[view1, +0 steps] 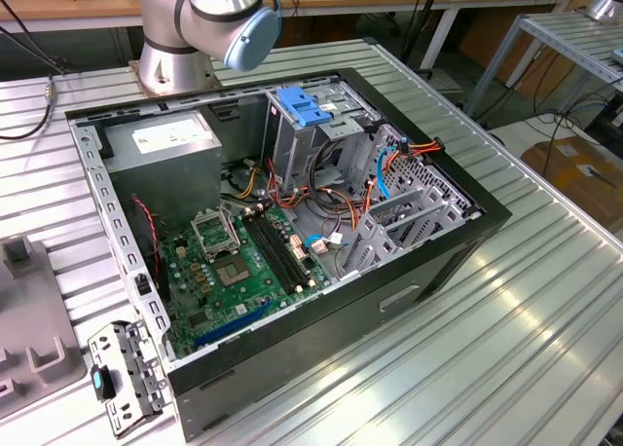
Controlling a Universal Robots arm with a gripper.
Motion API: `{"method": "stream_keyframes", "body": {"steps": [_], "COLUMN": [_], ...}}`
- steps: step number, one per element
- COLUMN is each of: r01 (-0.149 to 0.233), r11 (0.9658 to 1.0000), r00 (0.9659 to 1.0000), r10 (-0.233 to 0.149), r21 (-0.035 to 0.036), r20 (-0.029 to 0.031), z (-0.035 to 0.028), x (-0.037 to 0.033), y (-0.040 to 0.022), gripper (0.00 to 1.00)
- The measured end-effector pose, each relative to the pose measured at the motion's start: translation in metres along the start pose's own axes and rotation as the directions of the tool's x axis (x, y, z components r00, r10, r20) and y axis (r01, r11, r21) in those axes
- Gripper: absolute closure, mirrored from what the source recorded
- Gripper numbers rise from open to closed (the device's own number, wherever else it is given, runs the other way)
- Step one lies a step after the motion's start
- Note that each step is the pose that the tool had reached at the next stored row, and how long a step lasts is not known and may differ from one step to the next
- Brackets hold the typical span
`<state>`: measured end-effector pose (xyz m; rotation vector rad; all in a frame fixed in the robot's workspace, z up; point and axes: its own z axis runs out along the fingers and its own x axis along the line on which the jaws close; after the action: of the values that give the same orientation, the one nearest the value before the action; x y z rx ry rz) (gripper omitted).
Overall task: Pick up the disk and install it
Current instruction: 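Pick up the disk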
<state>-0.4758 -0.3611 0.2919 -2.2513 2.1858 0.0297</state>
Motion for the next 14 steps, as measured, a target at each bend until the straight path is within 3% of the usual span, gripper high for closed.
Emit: {"method": "stream_keyframes", "body": {"steps": [4, 14], "r01": [0.0, 0.0], "r11": [1.0, 1.0], "r00": [1.0, 1.0], "r10": [0.0, 0.0], "r21": [0.0001, -0.0002], "r20": [0.0, -0.0028], "z": [-0.0031, -0.0241], "x": [-0.0001, -0.0004], "y": [0.0, 0.0003], "gripper": [0.63, 0.63]}}
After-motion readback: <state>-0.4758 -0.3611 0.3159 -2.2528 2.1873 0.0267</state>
